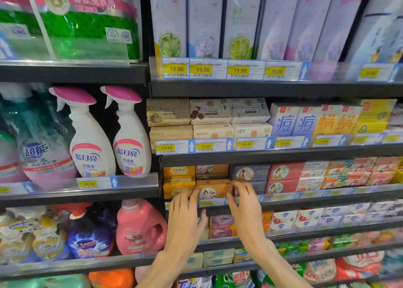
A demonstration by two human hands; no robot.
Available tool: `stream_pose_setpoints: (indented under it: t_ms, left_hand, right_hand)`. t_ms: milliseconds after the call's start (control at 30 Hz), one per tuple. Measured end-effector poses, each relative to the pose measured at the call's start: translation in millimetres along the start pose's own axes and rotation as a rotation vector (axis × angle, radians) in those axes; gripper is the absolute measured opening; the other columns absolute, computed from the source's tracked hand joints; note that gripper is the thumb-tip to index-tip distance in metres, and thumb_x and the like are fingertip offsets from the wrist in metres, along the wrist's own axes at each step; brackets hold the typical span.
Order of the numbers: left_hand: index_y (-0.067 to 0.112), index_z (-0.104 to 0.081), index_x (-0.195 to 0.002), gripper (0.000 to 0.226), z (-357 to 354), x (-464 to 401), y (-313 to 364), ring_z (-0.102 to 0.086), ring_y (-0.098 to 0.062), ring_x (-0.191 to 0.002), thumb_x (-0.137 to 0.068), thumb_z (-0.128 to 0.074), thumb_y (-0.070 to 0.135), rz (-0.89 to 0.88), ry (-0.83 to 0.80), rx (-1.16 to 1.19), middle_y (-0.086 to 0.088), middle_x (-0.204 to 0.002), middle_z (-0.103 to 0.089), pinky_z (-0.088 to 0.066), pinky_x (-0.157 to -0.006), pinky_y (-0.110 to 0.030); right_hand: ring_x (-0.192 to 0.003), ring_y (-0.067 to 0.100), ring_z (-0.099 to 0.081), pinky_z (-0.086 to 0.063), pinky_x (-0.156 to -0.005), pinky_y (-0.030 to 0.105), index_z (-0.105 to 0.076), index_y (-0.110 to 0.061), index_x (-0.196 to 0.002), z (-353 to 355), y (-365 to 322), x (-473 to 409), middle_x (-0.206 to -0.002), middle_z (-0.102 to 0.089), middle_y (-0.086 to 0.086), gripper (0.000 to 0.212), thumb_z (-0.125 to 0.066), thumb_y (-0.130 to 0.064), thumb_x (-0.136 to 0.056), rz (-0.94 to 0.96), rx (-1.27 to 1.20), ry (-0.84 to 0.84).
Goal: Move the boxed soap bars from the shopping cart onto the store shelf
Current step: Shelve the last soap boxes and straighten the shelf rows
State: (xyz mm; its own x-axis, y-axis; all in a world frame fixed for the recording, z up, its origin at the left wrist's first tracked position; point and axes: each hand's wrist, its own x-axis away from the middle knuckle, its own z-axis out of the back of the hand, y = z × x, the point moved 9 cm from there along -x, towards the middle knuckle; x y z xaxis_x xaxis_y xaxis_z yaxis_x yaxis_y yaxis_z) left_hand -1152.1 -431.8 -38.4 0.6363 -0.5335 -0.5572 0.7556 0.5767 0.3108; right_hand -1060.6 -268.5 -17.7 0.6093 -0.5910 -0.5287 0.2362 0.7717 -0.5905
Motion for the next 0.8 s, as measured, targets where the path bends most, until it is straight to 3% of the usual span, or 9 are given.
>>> stream_pose_setpoints:
  t_ms: [167,267,433,600,800]
  left_hand:
    - [0.019,-0.055,-0.138,0.049,-4.4,8.3,30.0,-0.053,-0.021,-0.119,-0.091,-0.052,0.033,-0.219,-0.002,-0.131,0.001,-0.122,-0.057,-0.034,-0.116,-0.049]
    - [0.02,-0.058,-0.137,0.052,-14.6,7.0,37.7,-0.054,-0.02,-0.12,-0.088,-0.05,0.033,-0.234,-0.035,-0.174,0.001,-0.126,-0.06,-0.031,-0.116,-0.055]
    - [0.016,-0.06,-0.135,0.06,-20.3,1.6,39.5,-0.056,-0.023,-0.122,-0.081,-0.043,0.035,-0.205,-0.059,-0.207,-0.004,-0.13,-0.062,-0.029,-0.117,-0.057]
    - [0.013,-0.057,-0.138,0.071,-32.0,-5.9,35.1,-0.057,-0.023,-0.124,-0.072,-0.07,0.037,-0.159,-0.155,-0.245,-0.003,-0.133,-0.062,-0.028,-0.118,-0.059]
    - [0.019,-0.058,-0.136,0.062,-29.1,-8.7,36.4,-0.057,-0.019,-0.124,-0.078,-0.066,0.04,-0.114,-0.171,-0.216,0.002,-0.132,-0.062,-0.024,-0.12,-0.057]
  right_hand:
    - [-0.114,0.02,-0.055,-0.048,-0.093,0.037,-0.065,-0.021,-0.121,-5.7,-11.1,20.2,-0.13,-0.058,0.0,0.029,-0.065,-0.021,-0.092,0.264,0.255,0.032]
    - [-0.116,0.021,-0.058,-0.043,-0.105,0.042,-0.068,-0.023,-0.12,-15.5,-14.2,32.3,-0.127,-0.063,0.0,0.028,-0.06,-0.027,-0.093,0.371,0.328,0.013]
    - [-0.116,0.016,-0.061,-0.04,-0.11,0.048,-0.068,-0.023,-0.12,-22.0,-15.6,25.0,-0.122,-0.068,-0.004,0.033,-0.052,-0.034,-0.093,0.391,0.352,-0.024]
    - [-0.11,0.014,-0.064,-0.041,-0.11,0.046,-0.068,-0.023,-0.115,-30.1,-21.0,14.0,-0.114,-0.07,-0.006,0.032,-0.057,-0.032,-0.086,0.393,0.385,-0.085]
    - [-0.112,0.012,-0.066,-0.043,-0.11,0.046,-0.07,-0.024,-0.114,-28.9,-18.2,11.3,-0.115,-0.072,-0.006,0.03,-0.067,-0.032,-0.085,0.355,0.364,-0.108]
